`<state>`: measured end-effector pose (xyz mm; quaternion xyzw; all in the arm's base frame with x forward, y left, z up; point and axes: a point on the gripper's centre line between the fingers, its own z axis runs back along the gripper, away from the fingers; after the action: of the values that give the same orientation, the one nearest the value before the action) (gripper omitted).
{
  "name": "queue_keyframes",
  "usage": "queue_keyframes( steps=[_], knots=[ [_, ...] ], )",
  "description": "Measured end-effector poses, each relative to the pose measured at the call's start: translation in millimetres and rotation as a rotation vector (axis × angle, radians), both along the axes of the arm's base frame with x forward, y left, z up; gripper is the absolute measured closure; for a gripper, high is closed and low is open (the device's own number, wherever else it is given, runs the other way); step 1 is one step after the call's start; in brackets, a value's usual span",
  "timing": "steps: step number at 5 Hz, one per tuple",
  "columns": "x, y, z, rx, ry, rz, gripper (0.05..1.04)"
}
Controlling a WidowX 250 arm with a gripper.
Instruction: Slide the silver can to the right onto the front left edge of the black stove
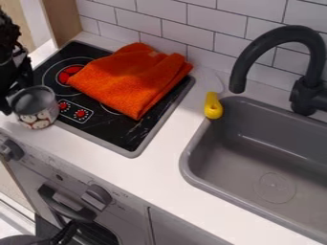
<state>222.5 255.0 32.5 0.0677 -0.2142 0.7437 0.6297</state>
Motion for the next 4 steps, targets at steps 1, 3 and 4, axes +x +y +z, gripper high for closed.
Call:
queue_keyframes(
  steps=[1,3,4],
  knots=[
    [2.9,-2.6,0.7,0.011,0.010,0.000,0.087],
    [-2.7,-11.6,-1.1,0.003,-0.002,0.006,0.087],
    [-6.8,-14.1,-4.8,-0.014,0.005,-0.001,0.087]
  ],
)
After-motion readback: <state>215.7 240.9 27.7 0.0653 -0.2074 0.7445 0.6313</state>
